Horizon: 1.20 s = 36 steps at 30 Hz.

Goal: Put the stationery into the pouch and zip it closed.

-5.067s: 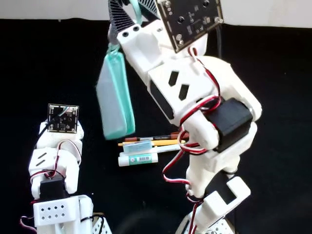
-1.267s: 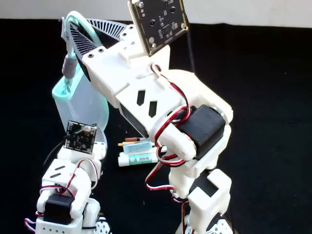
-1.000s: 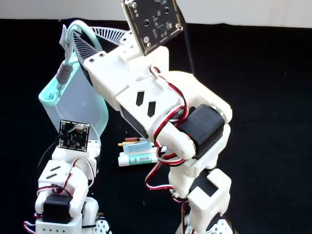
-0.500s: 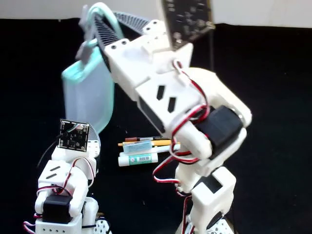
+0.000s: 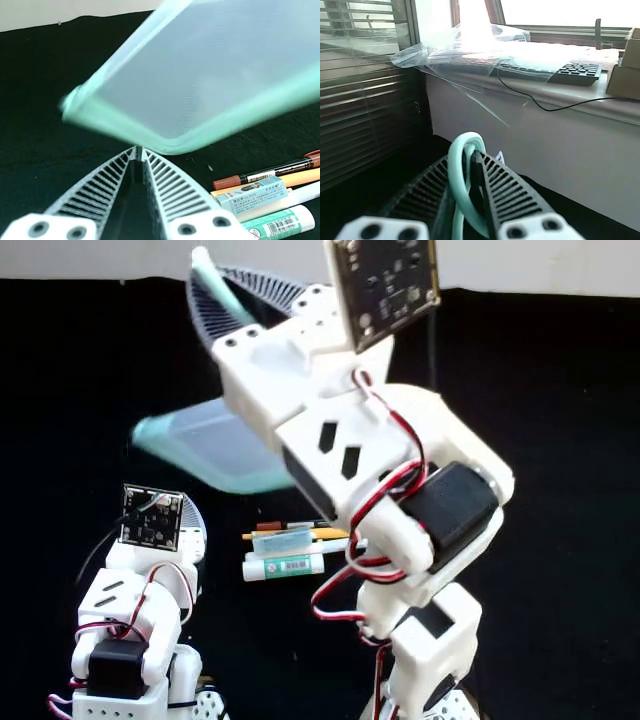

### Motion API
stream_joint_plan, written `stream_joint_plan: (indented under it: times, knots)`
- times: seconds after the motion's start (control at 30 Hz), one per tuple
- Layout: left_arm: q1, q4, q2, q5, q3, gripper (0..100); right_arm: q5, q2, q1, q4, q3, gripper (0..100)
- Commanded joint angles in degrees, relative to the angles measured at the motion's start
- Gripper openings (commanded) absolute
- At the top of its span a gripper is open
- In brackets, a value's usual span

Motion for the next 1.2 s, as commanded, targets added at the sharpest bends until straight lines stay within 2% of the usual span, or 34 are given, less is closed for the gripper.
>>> stream_joint_plan:
  times: [0.0,0.1,0.43,0.7,0.97,1.17]
  knots:
    - [-0.48,0.18,-0.4,-0.53,-0.57,1,-0.53,0.13,-1.8,-0.04,-1.01,0.5]
    - [-1.98,0.09,-0.4,-0.53,-0.66,1,-0.53,2.33,-1.89,-0.92,-1.1,0.5]
    - [-14.73,-3.96,-0.4,-0.53,-0.66,1,-0.18,8.22,-3.65,-3.82,-1.54,0.5]
    - [-14.99,-3.96,-0.4,-0.44,-0.57,1,-0.18,8.13,-3.56,-8.48,-1.54,0.5]
    - [-14.99,-3.96,-0.4,-0.44,-0.48,1,-0.18,8.13,-3.65,-20.35,-1.54,0.5]
    - [-12.97,-3.96,-0.4,-0.35,-0.31,1,-0.18,5.49,-3.65,-24.22,-1.19,0.5]
